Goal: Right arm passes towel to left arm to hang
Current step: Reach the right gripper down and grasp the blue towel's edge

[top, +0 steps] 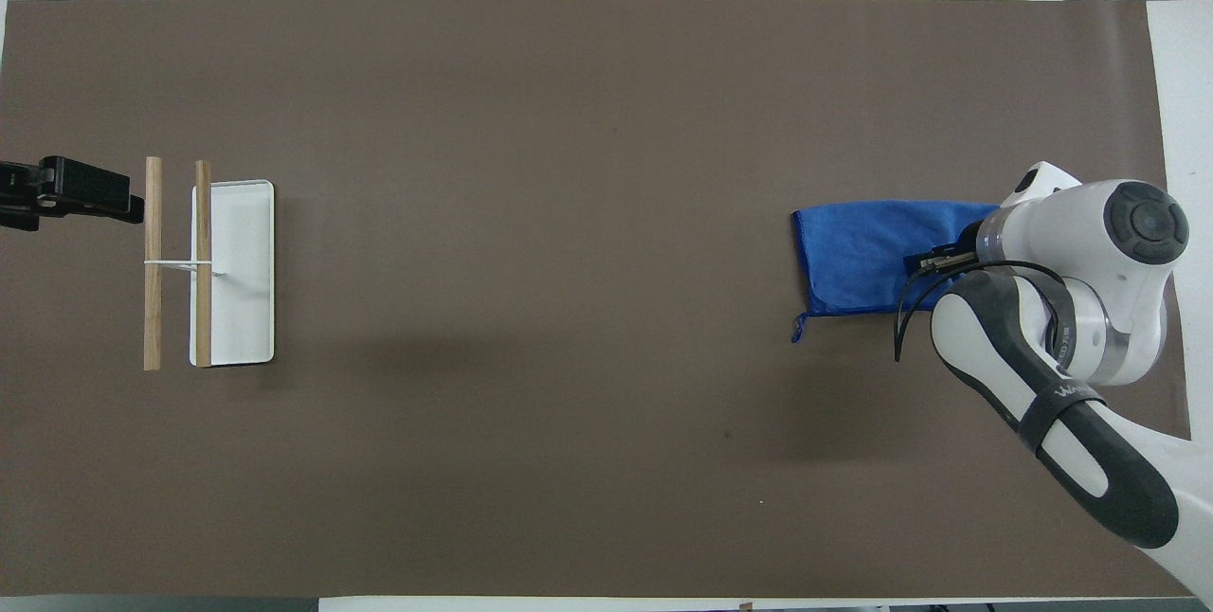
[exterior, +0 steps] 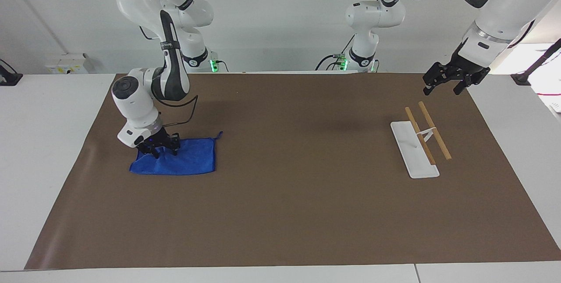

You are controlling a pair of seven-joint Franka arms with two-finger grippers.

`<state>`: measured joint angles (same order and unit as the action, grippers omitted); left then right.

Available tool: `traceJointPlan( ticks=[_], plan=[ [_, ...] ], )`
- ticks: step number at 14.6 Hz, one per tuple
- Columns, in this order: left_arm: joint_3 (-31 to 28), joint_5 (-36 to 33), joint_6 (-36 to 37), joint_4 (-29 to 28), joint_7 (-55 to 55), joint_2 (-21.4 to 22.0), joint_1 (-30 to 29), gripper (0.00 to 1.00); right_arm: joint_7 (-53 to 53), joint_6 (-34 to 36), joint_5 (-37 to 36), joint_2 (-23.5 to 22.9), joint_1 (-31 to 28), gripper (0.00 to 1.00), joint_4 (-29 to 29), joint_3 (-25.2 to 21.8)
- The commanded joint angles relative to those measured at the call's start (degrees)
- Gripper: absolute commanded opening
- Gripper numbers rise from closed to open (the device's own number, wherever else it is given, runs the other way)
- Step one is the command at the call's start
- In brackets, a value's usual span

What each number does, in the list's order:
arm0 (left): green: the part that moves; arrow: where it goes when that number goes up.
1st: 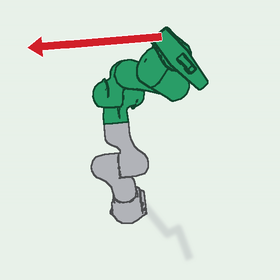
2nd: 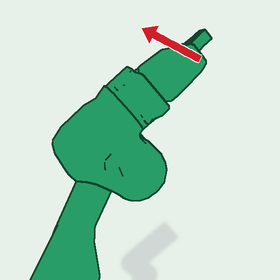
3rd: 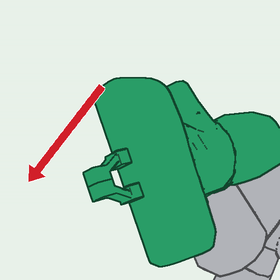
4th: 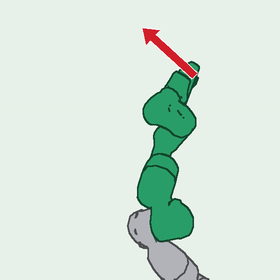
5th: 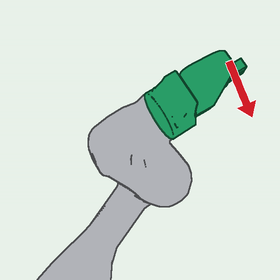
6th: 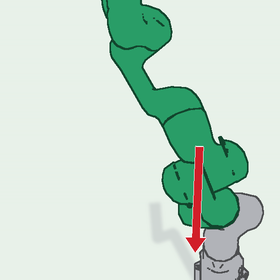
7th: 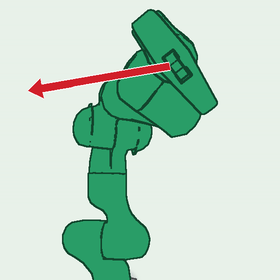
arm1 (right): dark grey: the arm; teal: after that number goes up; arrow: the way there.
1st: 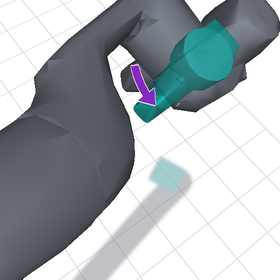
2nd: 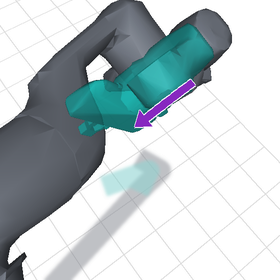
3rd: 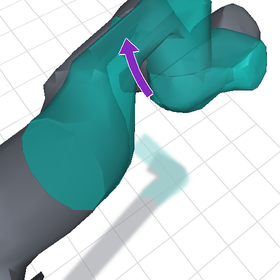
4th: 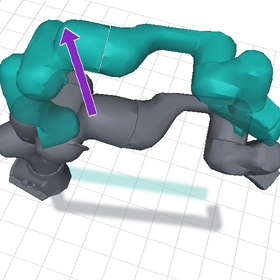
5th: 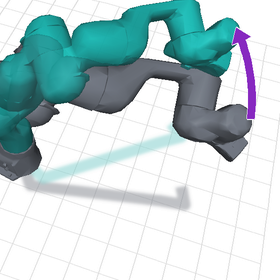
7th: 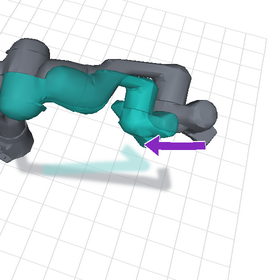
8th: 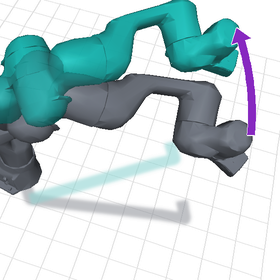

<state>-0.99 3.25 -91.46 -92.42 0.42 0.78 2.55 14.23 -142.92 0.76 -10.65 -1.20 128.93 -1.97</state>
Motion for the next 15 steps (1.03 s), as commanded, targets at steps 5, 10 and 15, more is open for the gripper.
traceJointPlan(
  ticks=[5,10,15],
  plan=[
    [0.03,-0.26,-0.21,-1.27,0.46,1.16,-0.09,1.00,-2.52,9.21,1.00,0.10,0.84,0.00,-5.42,0.74],
    [0.03,-0.26,-0.21,-1.27,0.46,1.16,-0.09,1.00,-12.18,22.47,2.48,1.51,2.87,0.00,-15.96,3.01],
    [0.03,-0.26,-0.21,-1.27,0.46,1.16,-0.09,1.00,-27.81,35.68,9.77,-2.87,3.92,0.00,-34.77,7.51]
  ],
)
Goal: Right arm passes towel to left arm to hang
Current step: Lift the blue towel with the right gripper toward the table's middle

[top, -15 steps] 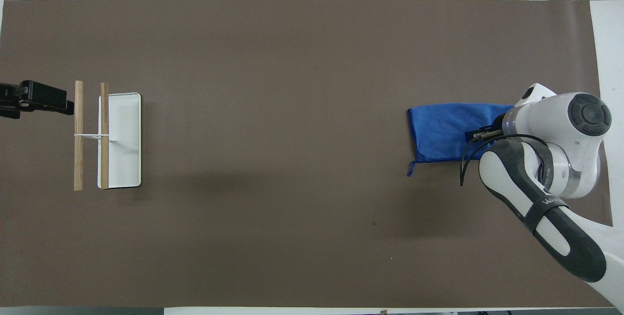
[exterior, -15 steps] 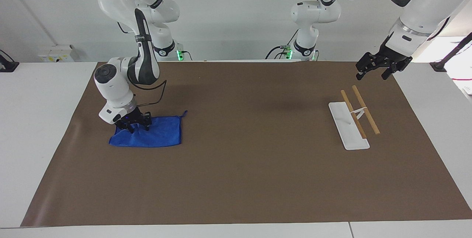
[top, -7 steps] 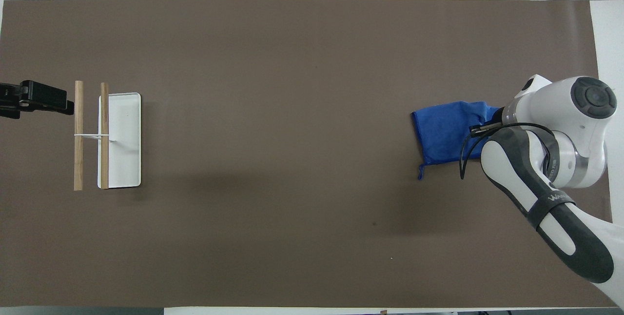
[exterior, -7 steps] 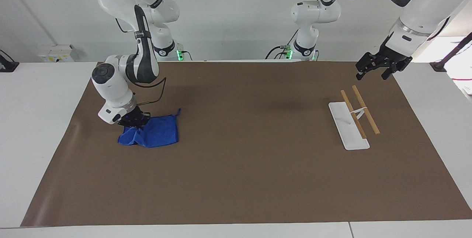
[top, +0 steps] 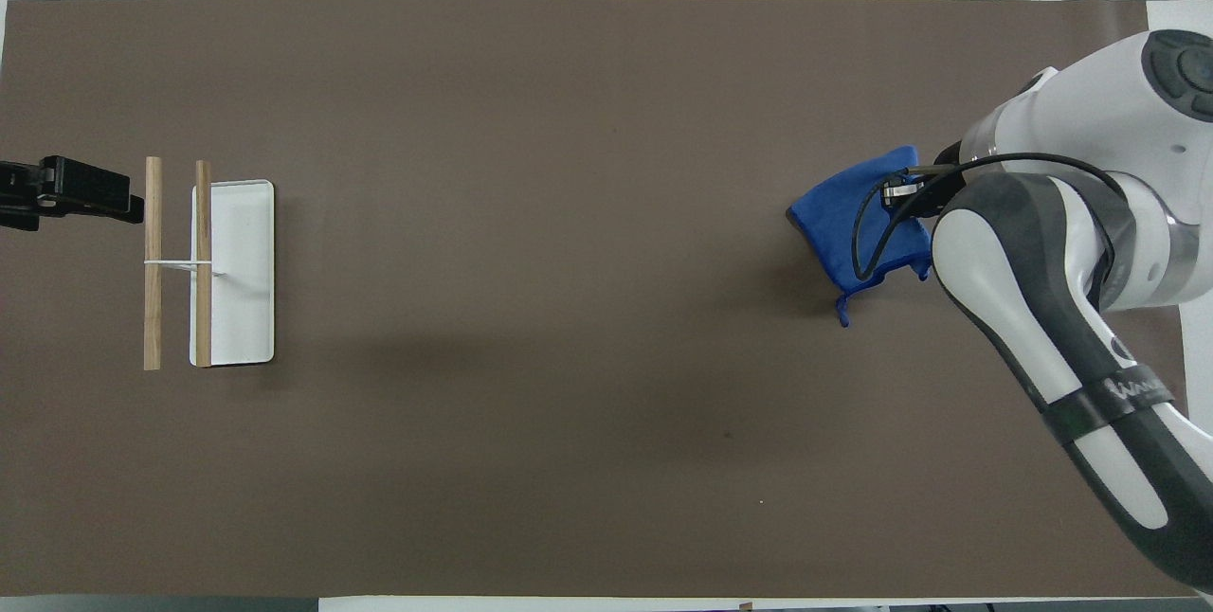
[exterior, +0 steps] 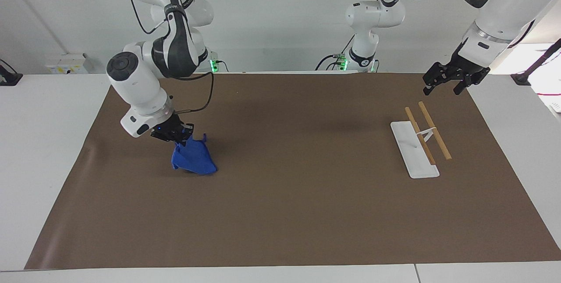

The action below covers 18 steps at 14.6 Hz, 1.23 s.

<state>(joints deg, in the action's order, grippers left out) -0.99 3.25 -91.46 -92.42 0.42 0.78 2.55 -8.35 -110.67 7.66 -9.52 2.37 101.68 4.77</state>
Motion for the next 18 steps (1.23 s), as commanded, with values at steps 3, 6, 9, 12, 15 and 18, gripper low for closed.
traceJointPlan(
  ticks=[3,6,9,12,15,18],
  plan=[
    [0.03,-0.26,-0.21,-1.27,0.46,1.16,-0.09,1.00,-12.97,2.30,13.04,-5.76,2.19,0.00,-11.14,0.77],
    [0.03,-0.26,-0.21,-1.27,0.46,1.16,-0.09,1.00,-19.31,-0.15,21.05,-7.35,3.08,0.00,-14.04,0.77],
    [0.03,-0.26,-0.21,-1.27,0.46,1.16,-0.09,1.00,-26.34,-5.50,31.59,-7.61,6.32,0.00,-14.31,0.77],
    [0.03,-0.26,-0.21,-1.27,0.46,1.16,-0.09,1.00,-35.83,-13.23,39.69,-7.88,11.24,0.00,-14.14,0.77],
    [0.03,-0.26,-0.21,-1.27,0.46,1.16,-0.09,1.00,-42.86,-19.74,47.77,-7.97,15.20,0.00,-13.87,0.77],
    [0.03,-0.26,-0.21,-1.27,0.46,1.16,-0.09,1.00,-47.53,-25.54,54.11,-8.05,19.32,0.00,-13.17,0.77]
  ],
)
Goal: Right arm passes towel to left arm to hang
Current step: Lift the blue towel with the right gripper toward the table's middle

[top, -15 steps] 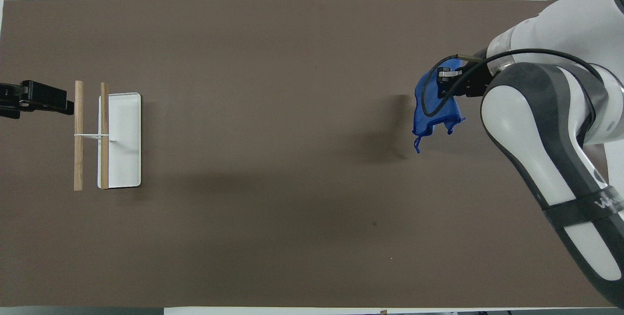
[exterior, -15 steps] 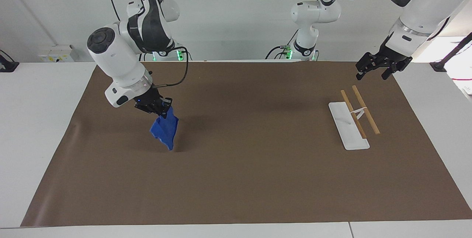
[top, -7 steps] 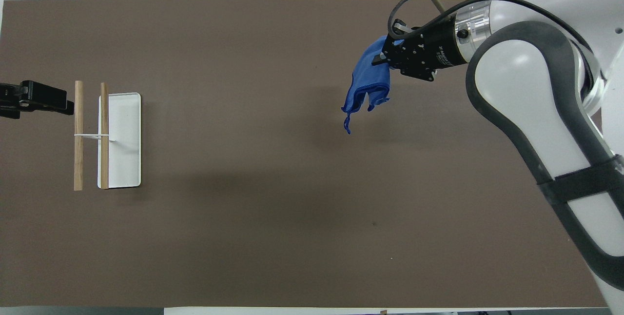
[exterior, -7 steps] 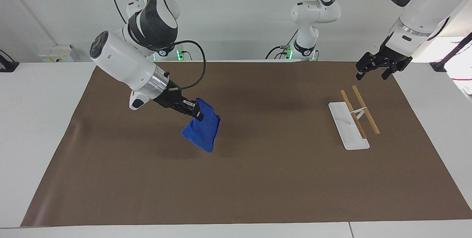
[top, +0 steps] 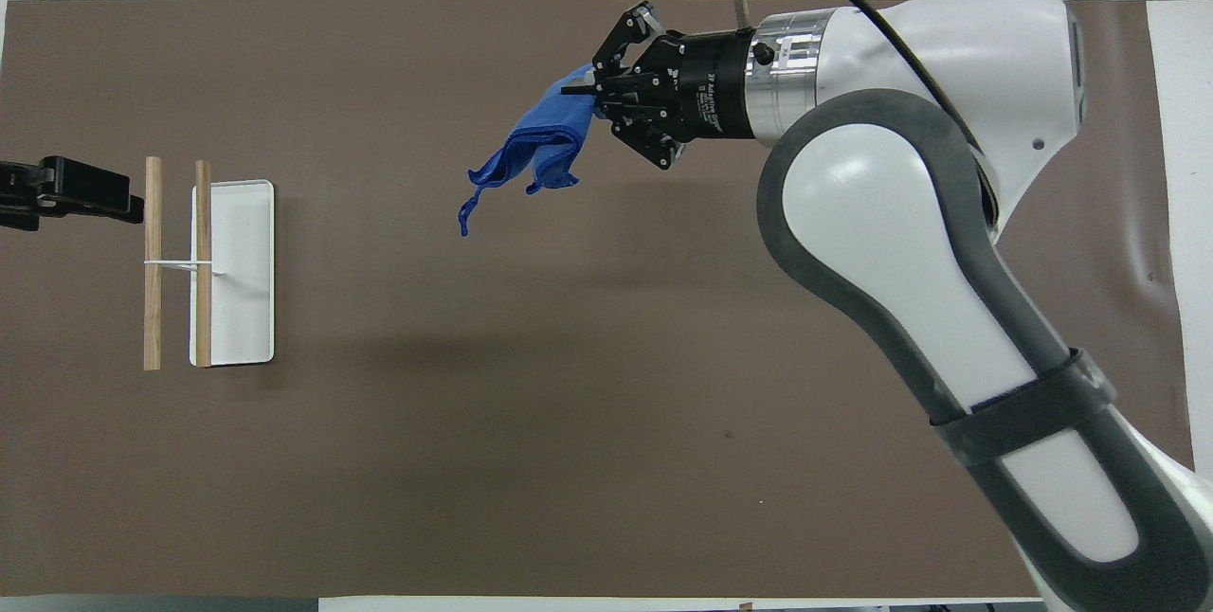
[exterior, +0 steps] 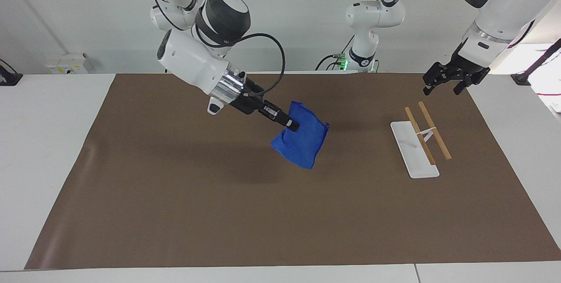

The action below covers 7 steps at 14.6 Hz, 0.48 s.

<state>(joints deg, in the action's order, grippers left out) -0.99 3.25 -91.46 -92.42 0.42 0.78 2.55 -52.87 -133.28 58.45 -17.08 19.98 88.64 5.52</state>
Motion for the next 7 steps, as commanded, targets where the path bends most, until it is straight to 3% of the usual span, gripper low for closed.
traceJointPlan(
  ticks=[1,7],
  plan=[
    [0.03,-0.26,0.22,-1.18,0.20,1.16,-0.09,1.00,-5.20,-4.95,4.55,-0.50,3.12,0.00,0.30,0.02],
    [0.64,-0.26,0.40,-1.27,0.19,1.16,0.18,1.00,-9.79,-14.96,12.37,-0.59,9.45,0.00,1.97,0.10]
  ],
)
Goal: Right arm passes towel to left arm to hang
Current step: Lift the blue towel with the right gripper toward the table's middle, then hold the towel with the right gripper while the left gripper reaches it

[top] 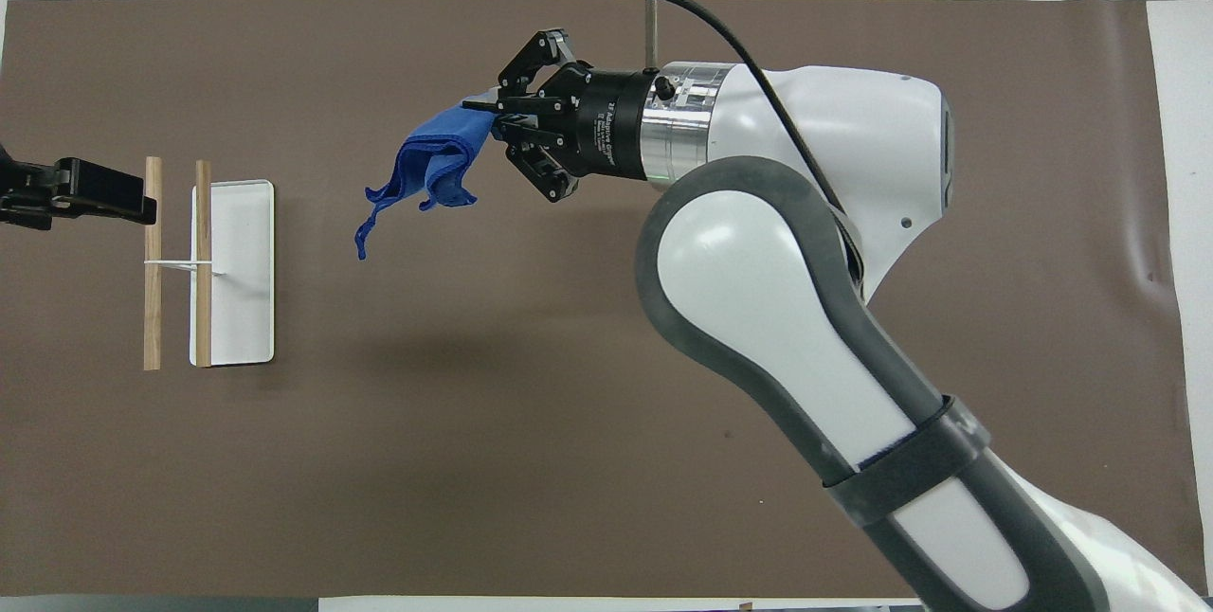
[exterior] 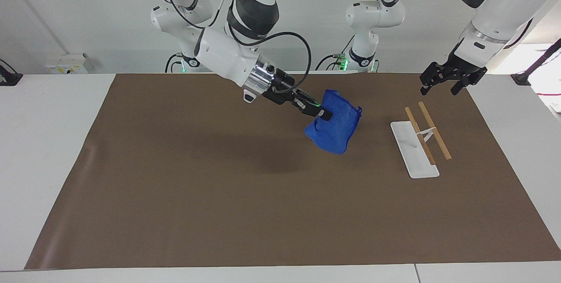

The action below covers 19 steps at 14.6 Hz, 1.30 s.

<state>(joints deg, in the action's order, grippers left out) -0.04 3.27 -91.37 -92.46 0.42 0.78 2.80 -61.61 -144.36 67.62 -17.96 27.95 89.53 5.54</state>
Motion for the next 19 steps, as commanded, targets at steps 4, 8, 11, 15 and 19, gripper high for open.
traceJointPlan(
  ticks=[4,8,11,15,19],
  plan=[
    [-0.40,-0.28,1.11,-1.40,-0.15,1.33,-0.25,1.00,-1.32,-6.64,4.62,0.29,2.81,0.00,1.35,0.00],
    [0.30,2.42,-0.91,-2.36,-14.76,1.24,1.41,1.00,-1.32,-6.73,5.15,0.29,2.81,0.00,1.18,0.00],
    [0.39,9.36,-5.20,-4.29,-38.22,0.80,3.78,1.00,-1.32,-6.73,5.33,0.29,2.81,0.00,1.18,0.00],
    [0.39,11.23,-13.98,-9.83,-71.33,1.33,10.11,1.00,-1.32,-6.73,5.33,0.29,2.81,0.00,1.18,0.00],
    [0.39,15.01,-21.38,-13.79,-92.58,1.86,11.35,1.00,-1.24,-6.73,5.33,0.29,2.90,0.00,1.26,0.00]
  ],
)
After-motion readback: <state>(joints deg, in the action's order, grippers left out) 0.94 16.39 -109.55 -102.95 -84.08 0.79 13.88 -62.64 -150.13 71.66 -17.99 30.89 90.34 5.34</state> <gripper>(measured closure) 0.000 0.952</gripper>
